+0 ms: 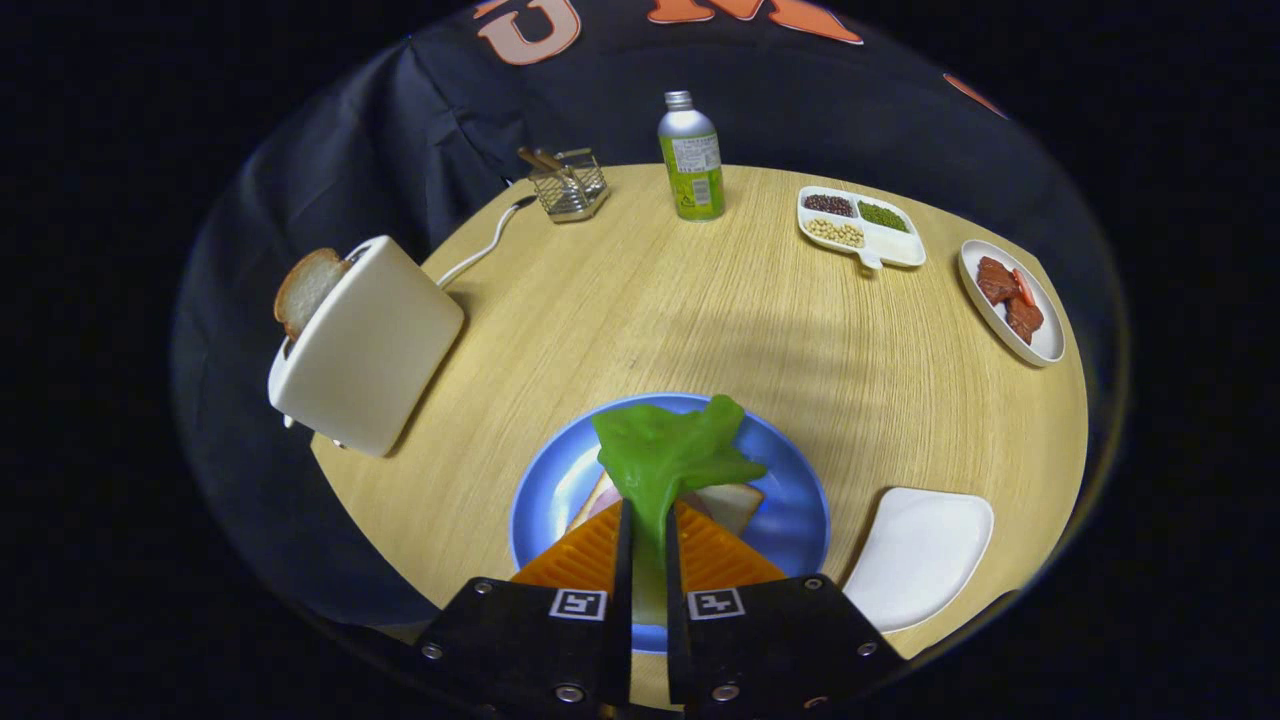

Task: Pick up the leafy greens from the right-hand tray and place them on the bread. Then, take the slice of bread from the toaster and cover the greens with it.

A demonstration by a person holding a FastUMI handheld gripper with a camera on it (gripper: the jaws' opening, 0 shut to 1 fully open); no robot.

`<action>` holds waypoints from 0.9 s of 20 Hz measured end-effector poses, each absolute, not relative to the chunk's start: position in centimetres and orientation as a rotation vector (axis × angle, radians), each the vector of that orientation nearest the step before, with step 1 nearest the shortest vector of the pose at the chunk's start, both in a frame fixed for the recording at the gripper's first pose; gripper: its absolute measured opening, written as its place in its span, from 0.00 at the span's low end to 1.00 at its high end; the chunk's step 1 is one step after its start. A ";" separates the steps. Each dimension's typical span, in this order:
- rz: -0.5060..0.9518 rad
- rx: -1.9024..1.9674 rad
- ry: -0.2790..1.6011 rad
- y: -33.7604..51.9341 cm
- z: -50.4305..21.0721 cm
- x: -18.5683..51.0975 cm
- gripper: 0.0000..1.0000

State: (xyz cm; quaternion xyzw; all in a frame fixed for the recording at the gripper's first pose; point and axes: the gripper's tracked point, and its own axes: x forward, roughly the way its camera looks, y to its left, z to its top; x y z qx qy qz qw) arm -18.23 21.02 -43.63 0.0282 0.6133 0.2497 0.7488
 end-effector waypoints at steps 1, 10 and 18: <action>0.543 0.060 1.344 20.9 -43.8 -18.2 0.16; 0.543 0.028 1.395 21.3 -43.3 -19.8 0.56; 0.458 0.028 1.353 23.1 -38.8 -15.8 0.95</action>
